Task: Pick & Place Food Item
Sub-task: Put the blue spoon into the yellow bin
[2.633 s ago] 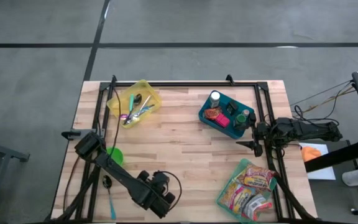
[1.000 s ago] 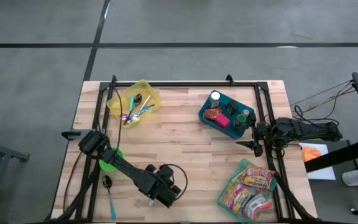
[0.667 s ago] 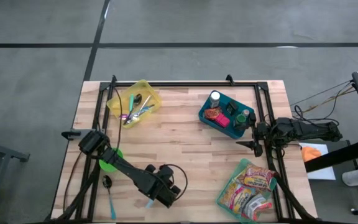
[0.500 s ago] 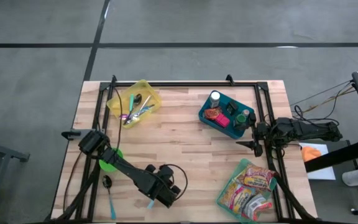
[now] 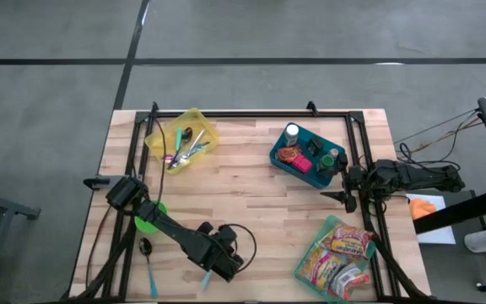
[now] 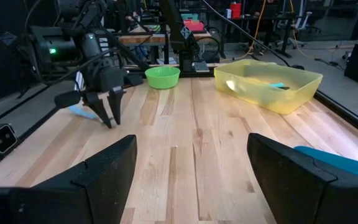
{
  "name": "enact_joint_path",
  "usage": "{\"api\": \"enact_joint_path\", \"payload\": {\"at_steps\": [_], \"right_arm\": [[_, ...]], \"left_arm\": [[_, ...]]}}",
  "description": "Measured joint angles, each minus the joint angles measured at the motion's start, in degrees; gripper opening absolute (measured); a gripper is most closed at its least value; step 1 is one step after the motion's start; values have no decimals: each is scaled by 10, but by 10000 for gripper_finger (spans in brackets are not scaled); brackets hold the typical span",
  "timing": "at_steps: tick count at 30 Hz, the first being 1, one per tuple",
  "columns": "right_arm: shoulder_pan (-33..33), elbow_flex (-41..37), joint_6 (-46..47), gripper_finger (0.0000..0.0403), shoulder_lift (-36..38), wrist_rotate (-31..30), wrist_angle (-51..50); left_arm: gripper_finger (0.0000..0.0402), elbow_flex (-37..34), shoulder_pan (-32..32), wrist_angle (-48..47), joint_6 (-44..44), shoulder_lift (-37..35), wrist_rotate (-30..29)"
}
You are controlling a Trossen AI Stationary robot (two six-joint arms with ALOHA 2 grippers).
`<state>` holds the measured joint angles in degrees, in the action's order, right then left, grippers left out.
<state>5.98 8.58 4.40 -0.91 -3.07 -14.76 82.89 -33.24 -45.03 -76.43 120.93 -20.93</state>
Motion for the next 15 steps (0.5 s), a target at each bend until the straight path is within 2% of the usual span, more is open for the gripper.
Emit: {"api": "enact_joint_path", "payload": {"at_steps": [9,12,15], "right_arm": [[0,0,0,303,0,0,0],[0,0,-1,303,0,0,0],[0,0,0,303,0,0,0]], "left_arm": [[97,0,1,3,25,-17,7],[118,0,1,7,26,-31,11],[159,0,1,7,-21,-45,13]]}}
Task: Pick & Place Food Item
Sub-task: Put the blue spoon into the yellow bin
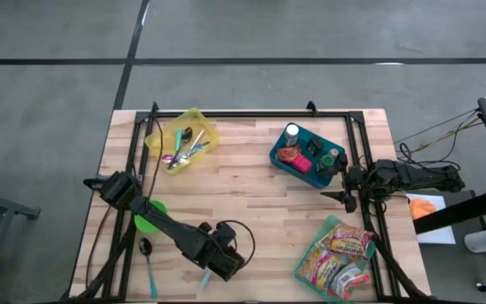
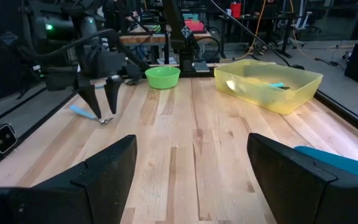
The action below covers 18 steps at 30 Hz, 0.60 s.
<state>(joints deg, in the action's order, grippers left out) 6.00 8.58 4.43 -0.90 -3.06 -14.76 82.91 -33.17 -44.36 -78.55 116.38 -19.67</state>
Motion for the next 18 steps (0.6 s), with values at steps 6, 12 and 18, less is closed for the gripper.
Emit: {"api": "enact_joint_path", "payload": {"at_steps": [6,12,18], "right_arm": [[0,0,-1,303,0,0,0],[0,0,-1,303,0,0,0],[0,0,-1,303,0,0,0]], "left_arm": [[235,13,-15,-16,-104,16,30],[240,59,-13,-100,-142,55,69],[226,129,-12,-177,-154,77,67]]}}
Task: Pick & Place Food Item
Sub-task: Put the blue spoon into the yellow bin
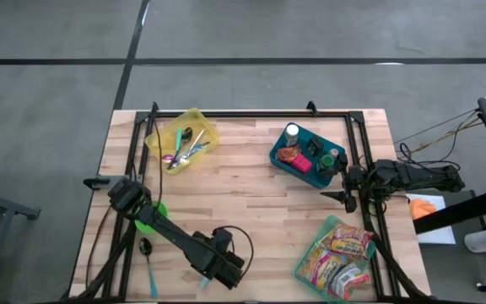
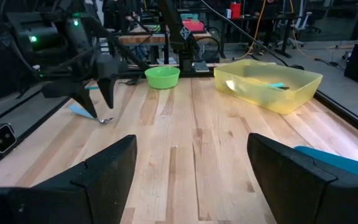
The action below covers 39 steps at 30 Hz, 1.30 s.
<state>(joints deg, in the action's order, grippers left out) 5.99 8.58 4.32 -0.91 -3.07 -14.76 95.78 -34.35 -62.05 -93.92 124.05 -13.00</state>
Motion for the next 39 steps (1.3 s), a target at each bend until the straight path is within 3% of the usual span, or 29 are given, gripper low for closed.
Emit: {"api": "enact_joint_path", "payload": {"at_steps": [6,18,33,39], "right_arm": [[0,0,0,303,0,0,0],[0,0,1,303,0,0,0],[0,0,1,303,0,0,0],[0,0,0,303,0,0,0]], "left_arm": [[226,54,10,-58,-11,33,-7],[225,152,30,-144,-45,114,39],[224,145,30,-145,-72,122,58],[183,144,30,-156,-74,122,58]]}}
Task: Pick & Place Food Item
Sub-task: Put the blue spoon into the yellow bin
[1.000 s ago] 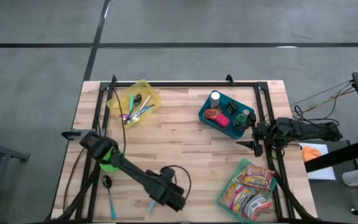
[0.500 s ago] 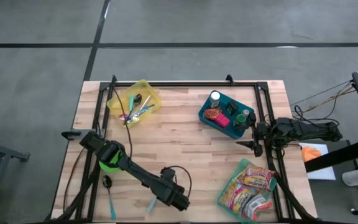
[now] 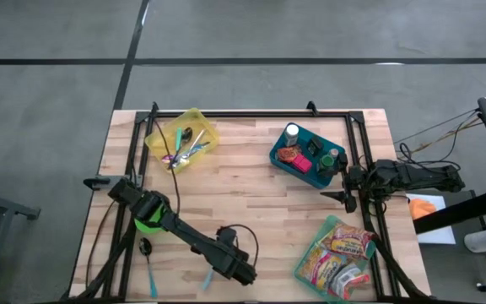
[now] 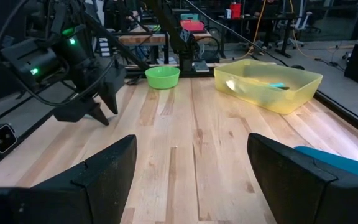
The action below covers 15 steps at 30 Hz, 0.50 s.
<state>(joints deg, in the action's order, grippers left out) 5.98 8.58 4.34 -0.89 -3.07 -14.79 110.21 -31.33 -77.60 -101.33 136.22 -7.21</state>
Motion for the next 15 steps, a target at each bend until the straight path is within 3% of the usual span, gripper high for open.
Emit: {"api": "enact_joint_path", "payload": {"at_steps": [8,15], "right_arm": [[0,0,0,303,0,0,0],[0,0,0,303,0,0,0]], "left_arm": [[116,0,0,-1,-1,0,0],[107,0,0,0,-1,0,2]]}}
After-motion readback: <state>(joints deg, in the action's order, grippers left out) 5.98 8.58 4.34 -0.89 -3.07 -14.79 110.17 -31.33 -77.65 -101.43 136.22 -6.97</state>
